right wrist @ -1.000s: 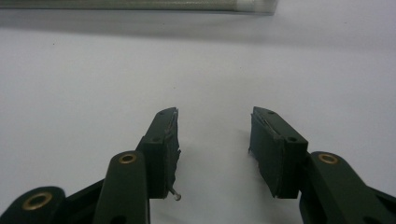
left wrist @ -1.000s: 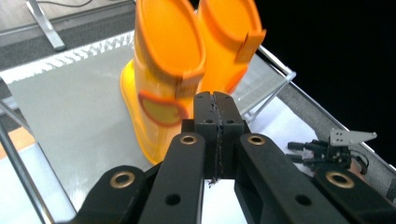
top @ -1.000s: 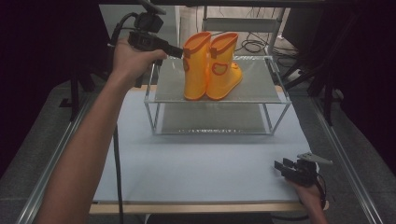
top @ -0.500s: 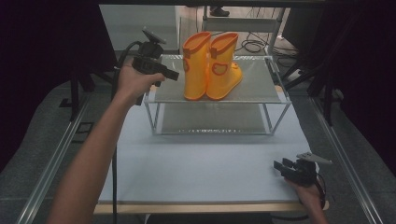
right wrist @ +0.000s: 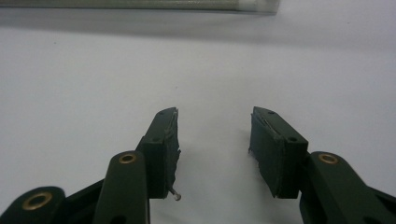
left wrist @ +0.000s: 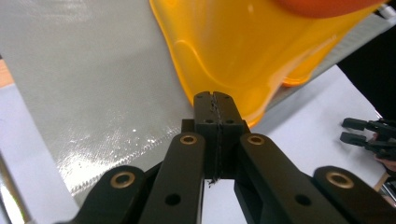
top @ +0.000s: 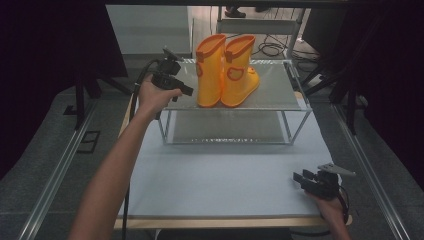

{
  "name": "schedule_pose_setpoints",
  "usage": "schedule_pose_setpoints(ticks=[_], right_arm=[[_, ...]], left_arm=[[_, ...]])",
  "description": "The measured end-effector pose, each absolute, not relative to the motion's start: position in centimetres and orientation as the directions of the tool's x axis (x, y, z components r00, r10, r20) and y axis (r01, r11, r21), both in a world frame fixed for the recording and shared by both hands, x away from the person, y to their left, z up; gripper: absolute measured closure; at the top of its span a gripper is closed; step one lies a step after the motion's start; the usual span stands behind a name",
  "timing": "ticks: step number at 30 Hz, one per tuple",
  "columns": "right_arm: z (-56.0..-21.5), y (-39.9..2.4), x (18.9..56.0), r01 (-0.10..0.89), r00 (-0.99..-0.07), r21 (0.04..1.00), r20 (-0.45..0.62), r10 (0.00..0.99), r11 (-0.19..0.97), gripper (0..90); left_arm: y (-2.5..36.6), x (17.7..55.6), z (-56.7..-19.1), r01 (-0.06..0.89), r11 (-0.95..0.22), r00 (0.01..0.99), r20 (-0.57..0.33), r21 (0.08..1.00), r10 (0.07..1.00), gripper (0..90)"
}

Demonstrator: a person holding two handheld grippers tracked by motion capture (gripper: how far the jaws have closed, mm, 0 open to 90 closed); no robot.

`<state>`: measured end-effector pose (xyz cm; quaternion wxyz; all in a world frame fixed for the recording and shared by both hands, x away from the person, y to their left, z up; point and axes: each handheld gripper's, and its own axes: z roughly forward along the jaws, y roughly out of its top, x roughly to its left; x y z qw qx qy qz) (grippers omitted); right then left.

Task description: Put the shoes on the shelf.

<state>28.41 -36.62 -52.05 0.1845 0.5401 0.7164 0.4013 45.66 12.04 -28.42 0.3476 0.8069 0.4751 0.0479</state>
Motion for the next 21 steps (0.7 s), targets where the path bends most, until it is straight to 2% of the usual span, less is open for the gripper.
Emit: schedule_pose_setpoints(ticks=[7, 21], right_arm=[[-52.1, -36.6, 28.4, 0.626, -0.347, 0.775, 0.173, 0.922, 0.090, 51.4], [-52.1, -36.6, 28.4, 0.627, -0.343, 0.774, 0.171, 0.924, 0.090, 51.7]], left_arm=[[10.8, 46.2, -29.4, 0.735, -0.283, 0.528, -0.259, 0.616, 0.809, 90.0], [9.3, 45.6, -28.9, 0.731, -0.286, 0.543, -0.274, 0.620, 0.794, 90.0]])
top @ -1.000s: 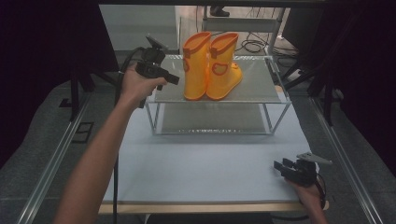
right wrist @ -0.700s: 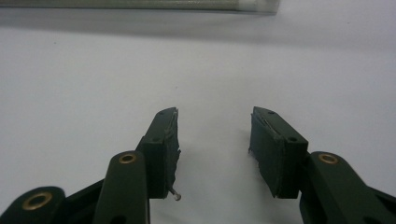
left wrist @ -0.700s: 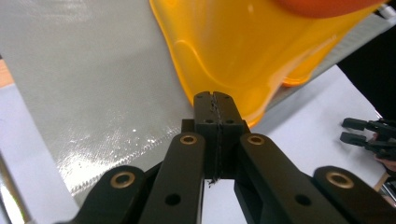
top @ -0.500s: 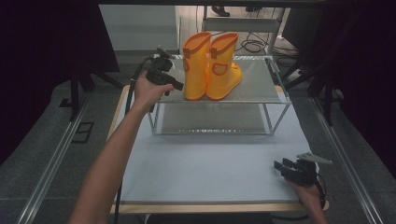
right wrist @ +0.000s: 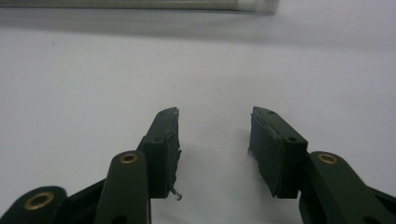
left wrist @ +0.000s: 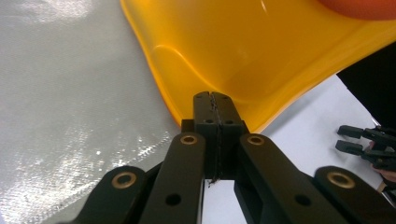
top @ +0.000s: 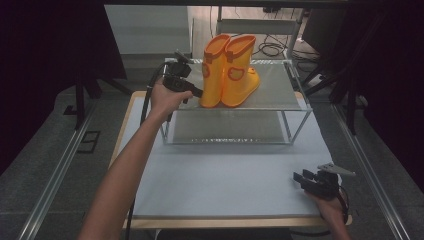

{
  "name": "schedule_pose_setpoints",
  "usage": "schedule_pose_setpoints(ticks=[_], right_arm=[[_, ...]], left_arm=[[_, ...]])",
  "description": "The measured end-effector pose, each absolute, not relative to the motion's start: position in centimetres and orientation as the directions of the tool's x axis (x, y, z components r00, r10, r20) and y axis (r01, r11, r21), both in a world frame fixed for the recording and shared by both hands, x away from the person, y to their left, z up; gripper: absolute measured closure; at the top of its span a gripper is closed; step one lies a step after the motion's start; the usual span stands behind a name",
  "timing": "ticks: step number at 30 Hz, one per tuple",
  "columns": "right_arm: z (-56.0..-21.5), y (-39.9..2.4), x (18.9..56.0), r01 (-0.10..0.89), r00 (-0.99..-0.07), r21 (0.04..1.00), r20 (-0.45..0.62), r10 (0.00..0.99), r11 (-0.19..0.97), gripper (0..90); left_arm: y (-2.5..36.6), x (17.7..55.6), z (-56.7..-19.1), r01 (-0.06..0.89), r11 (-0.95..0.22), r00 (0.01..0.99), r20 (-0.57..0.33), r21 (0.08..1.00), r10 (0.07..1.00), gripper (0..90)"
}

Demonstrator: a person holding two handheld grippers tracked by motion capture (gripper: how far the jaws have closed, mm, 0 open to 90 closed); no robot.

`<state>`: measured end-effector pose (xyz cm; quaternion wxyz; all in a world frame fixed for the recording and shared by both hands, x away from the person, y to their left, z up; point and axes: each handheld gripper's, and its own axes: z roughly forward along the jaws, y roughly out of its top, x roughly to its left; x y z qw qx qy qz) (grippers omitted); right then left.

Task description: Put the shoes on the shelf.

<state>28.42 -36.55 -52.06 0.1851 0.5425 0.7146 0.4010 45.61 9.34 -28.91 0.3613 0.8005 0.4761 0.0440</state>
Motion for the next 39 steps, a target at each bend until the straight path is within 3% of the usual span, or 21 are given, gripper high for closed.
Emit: schedule_pose_setpoints(ticks=[13, 15, 20, 34, 39], right_arm=[[-52.0, -36.4, 28.5, 0.629, -0.347, 0.772, 0.173, 0.922, 0.091, 52.1], [-52.0, -36.4, 28.5, 0.631, -0.347, 0.771, 0.175, 0.922, 0.091, 52.1], [-52.0, -36.4, 28.5, 0.630, -0.347, 0.771, 0.177, 0.921, 0.089, 52.1], [-52.0, -36.3, 28.5, 0.627, -0.354, 0.773, 0.173, 0.919, 0.096, 52.2], [-52.1, -36.3, 28.5, 0.626, -0.357, 0.774, 0.176, 0.917, 0.095, 52.2]], left_arm=[[8.5, 45.2, -28.5, 0.718, -0.299, 0.559, -0.265, 0.628, 0.786, 90.0], [8.0, 45.1, -28.5, 0.720, -0.295, 0.572, -0.296, 0.628, 0.765, 90.0], [6.8, 45.0, -28.3, 0.710, -0.316, 0.581, -0.268, 0.629, 0.769, 90.0], [3.7, 44.8, -28.1, 0.696, -0.339, 0.624, -0.300, 0.633, 0.722, 90.0], [4.4, 44.9, -28.0, 0.696, -0.331, 0.617, -0.295, 0.637, 0.730, 90.0]])
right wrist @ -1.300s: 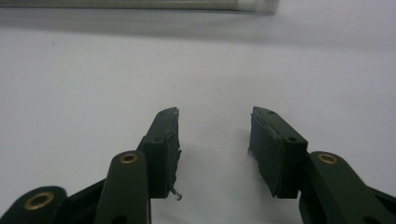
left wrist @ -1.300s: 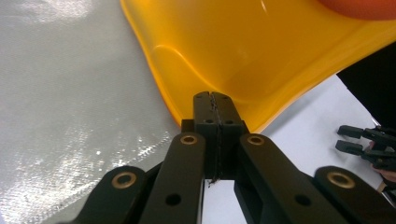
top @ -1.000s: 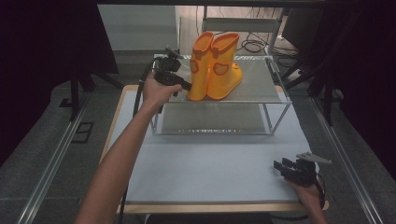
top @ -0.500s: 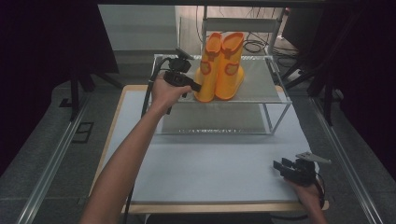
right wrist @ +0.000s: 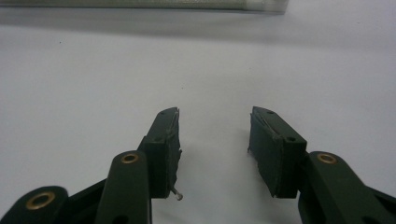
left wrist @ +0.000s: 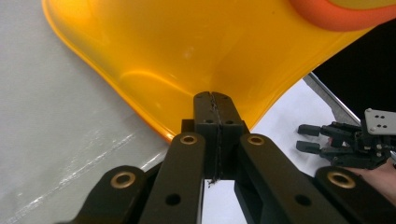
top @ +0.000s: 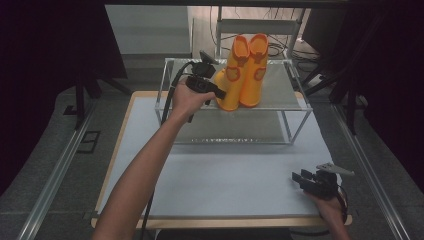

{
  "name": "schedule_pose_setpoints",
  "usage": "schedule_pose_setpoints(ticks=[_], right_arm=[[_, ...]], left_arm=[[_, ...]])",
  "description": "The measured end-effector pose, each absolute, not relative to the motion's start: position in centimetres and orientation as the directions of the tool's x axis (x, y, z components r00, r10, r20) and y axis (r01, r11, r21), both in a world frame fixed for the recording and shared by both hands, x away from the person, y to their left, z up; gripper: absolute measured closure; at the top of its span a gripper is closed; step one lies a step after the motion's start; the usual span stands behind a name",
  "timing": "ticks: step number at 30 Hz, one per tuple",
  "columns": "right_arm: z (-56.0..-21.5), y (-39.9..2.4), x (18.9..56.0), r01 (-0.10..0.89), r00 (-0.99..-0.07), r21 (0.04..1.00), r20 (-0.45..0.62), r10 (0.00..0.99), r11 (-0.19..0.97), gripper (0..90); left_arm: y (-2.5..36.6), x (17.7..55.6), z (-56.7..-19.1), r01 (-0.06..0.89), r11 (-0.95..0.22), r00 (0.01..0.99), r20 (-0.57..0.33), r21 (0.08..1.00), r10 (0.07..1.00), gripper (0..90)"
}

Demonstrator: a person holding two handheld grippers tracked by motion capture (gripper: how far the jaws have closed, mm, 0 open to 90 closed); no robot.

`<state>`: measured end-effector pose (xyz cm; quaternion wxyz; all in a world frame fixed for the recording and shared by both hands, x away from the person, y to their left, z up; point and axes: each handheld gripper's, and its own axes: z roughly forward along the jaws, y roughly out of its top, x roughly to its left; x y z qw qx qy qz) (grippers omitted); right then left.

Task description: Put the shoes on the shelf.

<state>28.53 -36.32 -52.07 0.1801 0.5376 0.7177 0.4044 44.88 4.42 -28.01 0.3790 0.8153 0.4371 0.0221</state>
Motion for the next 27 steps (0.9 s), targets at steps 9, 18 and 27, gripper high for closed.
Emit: schedule_pose_setpoints(ticks=[9, 18, 27], right_arm=[[-52.1, -36.4, 28.5, 0.630, -0.356, 0.772, 0.186, 0.916, 0.088, 52.3], [-52.1, -36.4, 28.4, 0.628, -0.357, 0.773, 0.188, 0.915, 0.086, 52.0], [-52.2, -36.4, 28.3, 0.620, -0.359, 0.779, 0.180, 0.916, 0.090, 52.0]], left_arm=[[7.3, 44.7, -28.1, 0.689, -0.308, 0.604, -0.285, 0.656, 0.744, 84.4], [10.4, 43.4, -28.2, 0.684, -0.283, 0.595, -0.290, 0.672, 0.750, 81.4], [12.9, 41.5, -28.4, 0.671, -0.268, 0.600, -0.294, 0.691, 0.744, 76.2]])
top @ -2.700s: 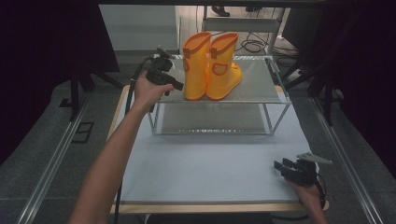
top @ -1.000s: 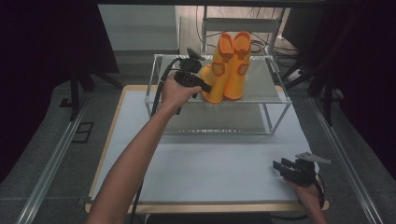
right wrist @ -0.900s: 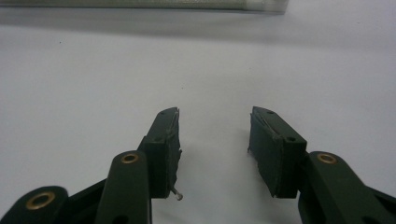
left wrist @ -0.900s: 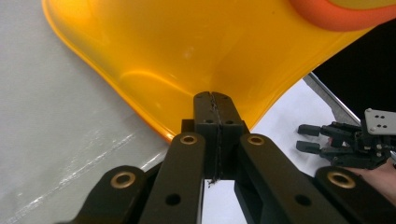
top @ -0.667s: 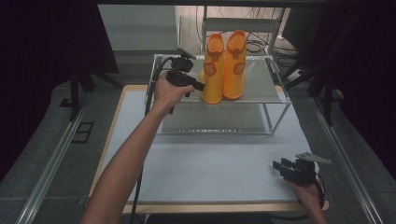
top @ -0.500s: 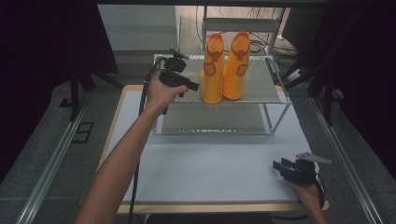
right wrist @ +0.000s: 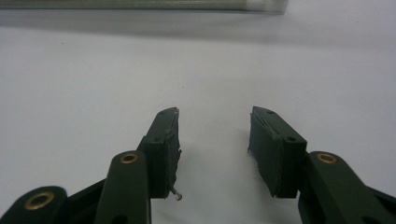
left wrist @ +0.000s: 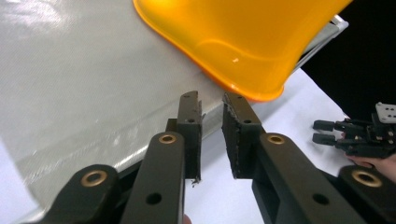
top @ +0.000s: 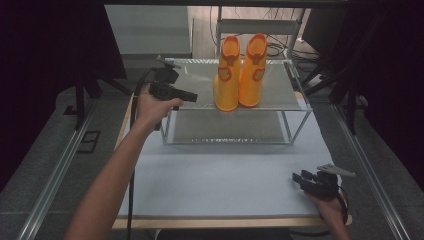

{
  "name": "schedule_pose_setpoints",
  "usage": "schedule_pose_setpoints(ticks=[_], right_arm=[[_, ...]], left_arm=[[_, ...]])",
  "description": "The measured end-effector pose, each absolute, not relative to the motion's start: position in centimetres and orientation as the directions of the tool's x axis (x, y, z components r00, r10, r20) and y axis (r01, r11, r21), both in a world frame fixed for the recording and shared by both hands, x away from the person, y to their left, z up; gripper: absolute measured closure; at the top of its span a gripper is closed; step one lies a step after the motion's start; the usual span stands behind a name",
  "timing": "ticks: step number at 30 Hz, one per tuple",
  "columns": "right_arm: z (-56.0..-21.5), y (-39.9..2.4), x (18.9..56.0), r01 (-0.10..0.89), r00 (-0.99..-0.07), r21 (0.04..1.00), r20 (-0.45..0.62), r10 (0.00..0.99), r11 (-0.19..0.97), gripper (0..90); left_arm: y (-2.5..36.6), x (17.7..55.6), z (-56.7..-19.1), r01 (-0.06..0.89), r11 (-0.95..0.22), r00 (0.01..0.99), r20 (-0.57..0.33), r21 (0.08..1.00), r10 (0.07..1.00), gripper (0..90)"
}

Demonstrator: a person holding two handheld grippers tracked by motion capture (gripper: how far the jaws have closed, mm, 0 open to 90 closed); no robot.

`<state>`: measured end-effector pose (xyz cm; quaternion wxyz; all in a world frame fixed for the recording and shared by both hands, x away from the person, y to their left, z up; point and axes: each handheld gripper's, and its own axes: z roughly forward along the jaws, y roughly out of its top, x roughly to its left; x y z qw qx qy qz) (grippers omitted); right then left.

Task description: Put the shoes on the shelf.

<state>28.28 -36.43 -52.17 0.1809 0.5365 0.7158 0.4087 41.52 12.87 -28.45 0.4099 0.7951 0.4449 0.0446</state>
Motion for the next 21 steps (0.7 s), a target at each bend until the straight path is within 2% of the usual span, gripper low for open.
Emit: schedule_pose_setpoints(ticks=[10, 21], right_arm=[[-52.1, -36.4, 28.3, 0.622, -0.360, 0.777, 0.181, 0.915, 0.091, 52.1], [-52.1, -36.4, 28.4, 0.625, -0.362, 0.775, 0.180, 0.915, 0.095, 52.0]], left_arm=[[15.5, 39.1, -29.8, 0.656, -0.256, 0.615, -0.307, 0.709, 0.726, 70.2], [18.5, 36.4, -32.2, 0.663, -0.227, 0.601, -0.326, 0.713, 0.730, 67.5]])
